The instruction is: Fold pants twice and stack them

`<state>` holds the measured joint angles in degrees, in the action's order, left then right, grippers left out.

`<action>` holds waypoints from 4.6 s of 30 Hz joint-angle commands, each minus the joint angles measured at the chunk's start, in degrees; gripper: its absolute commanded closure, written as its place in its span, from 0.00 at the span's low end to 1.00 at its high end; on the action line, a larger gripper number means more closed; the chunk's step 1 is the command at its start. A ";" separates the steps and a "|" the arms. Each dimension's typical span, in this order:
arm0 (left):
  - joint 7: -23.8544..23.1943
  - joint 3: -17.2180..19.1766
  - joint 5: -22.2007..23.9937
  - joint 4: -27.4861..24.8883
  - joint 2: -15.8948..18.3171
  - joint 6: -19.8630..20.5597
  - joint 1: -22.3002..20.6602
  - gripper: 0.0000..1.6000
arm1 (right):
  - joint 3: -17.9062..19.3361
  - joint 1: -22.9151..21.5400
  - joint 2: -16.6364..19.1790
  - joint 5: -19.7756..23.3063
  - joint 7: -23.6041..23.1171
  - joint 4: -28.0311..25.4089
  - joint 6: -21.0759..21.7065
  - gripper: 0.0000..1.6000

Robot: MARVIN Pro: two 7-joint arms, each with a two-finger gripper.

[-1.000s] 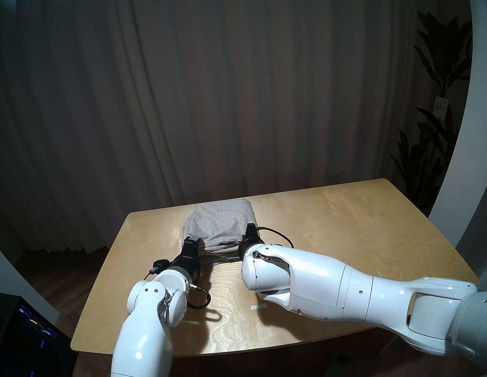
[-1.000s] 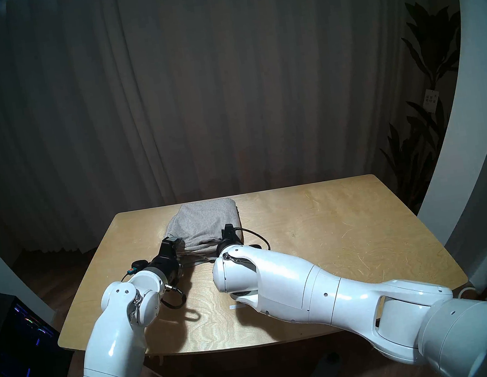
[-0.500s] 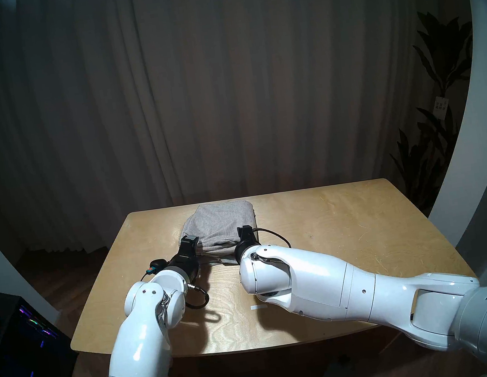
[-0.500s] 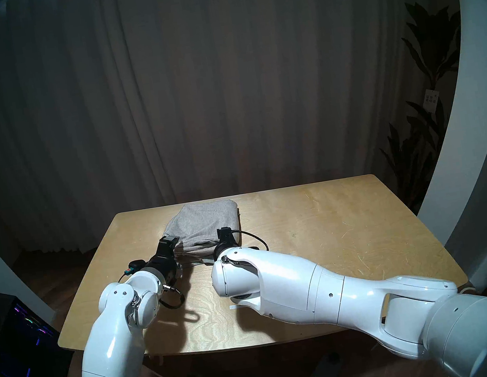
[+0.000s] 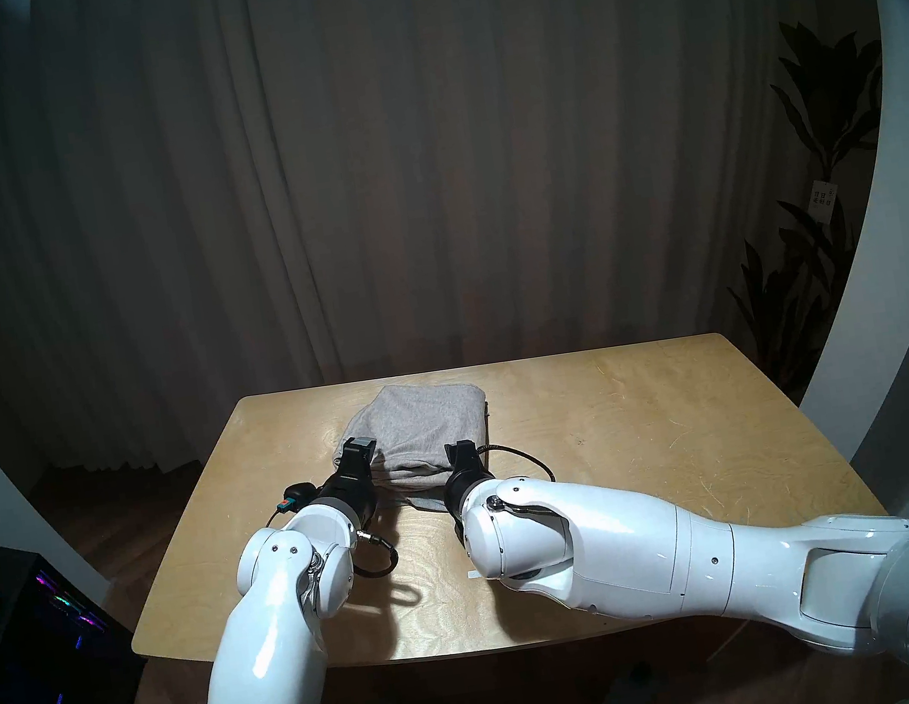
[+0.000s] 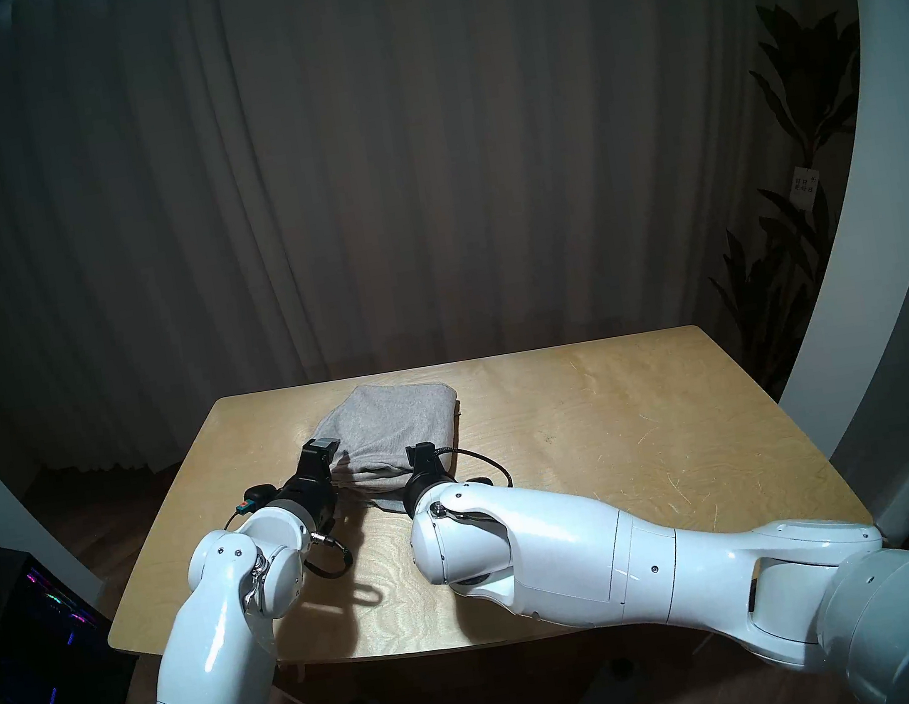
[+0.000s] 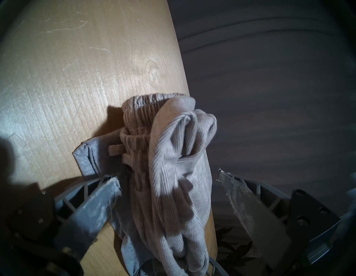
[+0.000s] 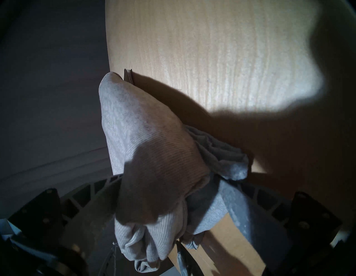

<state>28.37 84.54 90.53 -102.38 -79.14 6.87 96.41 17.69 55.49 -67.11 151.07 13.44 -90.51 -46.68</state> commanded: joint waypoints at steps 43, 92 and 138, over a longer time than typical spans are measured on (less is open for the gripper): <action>-5.54 6.50 7.02 -11.77 9.56 14.97 -6.99 0.00 | 7.61 4.02 34.23 -22.68 -15.40 -19.19 -2.81 0.00; -10.84 -12.34 -35.09 17.26 15.50 -0.61 -27.72 0.00 | 4.42 -12.09 33.88 -56.19 -17.00 10.70 24.34 0.00; -30.27 -17.27 -49.57 36.34 15.01 -27.04 -33.21 0.00 | 5.64 -11.37 20.82 -58.93 -13.19 26.26 20.00 0.00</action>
<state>-0.61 66.49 39.97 -65.23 -63.86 -19.42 65.04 20.95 43.80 -45.16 88.74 0.80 -63.73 -25.31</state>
